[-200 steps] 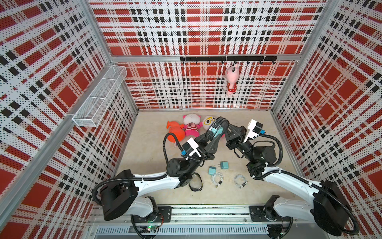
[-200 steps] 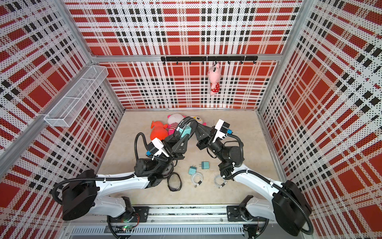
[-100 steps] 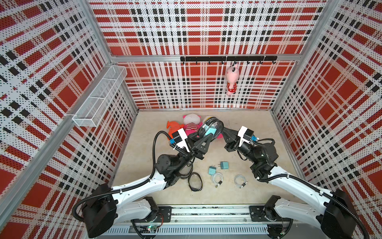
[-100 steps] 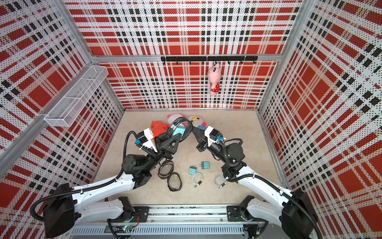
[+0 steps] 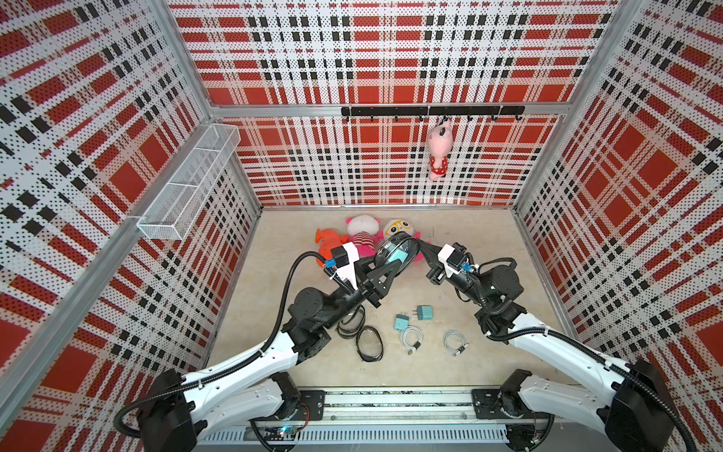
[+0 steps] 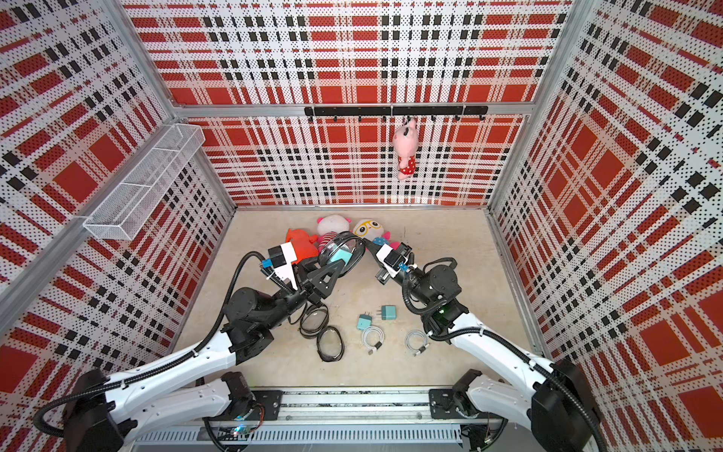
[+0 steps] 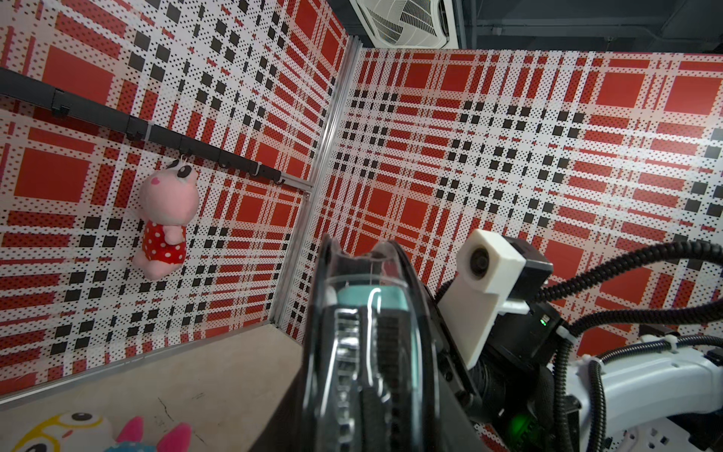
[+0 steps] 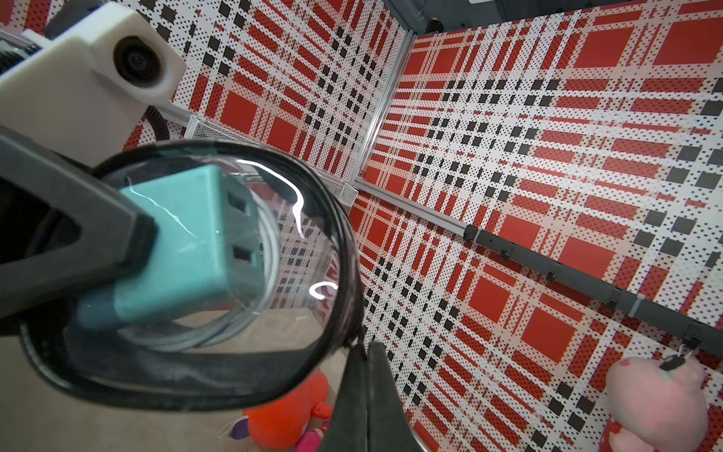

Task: Pack away charging kits
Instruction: Zip the zipper on the storage bag.

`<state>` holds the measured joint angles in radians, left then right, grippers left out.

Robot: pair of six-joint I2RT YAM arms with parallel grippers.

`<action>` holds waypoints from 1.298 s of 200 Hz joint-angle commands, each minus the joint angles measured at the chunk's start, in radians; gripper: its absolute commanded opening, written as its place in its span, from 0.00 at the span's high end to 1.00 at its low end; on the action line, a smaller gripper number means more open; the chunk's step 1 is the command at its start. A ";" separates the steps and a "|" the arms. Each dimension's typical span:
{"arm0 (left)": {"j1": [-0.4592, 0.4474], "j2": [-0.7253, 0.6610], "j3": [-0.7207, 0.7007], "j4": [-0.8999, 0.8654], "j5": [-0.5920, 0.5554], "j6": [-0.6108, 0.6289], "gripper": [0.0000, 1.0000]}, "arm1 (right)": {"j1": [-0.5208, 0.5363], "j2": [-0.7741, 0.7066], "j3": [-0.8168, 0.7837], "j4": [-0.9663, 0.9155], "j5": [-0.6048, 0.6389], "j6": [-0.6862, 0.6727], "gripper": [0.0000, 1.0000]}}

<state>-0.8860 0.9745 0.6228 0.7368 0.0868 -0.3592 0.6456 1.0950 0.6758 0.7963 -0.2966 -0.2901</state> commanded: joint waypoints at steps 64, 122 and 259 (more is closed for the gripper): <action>-0.029 -0.027 0.062 -0.356 -0.041 0.013 1.00 | -0.033 -0.059 -0.023 0.031 -0.007 -0.230 1.00; -0.059 -0.045 0.105 -0.552 -0.157 0.034 1.00 | -0.063 -0.071 -0.077 0.072 -0.069 -0.311 1.00; -0.156 -0.001 0.178 -0.784 -0.304 0.036 1.00 | -0.078 -0.100 -0.022 -0.189 -0.262 -0.519 1.00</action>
<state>-1.0367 0.9409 0.7776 0.0784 -0.1688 -0.3305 0.5720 1.0355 0.5884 0.6552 -0.4797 -0.7067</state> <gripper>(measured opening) 0.356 0.041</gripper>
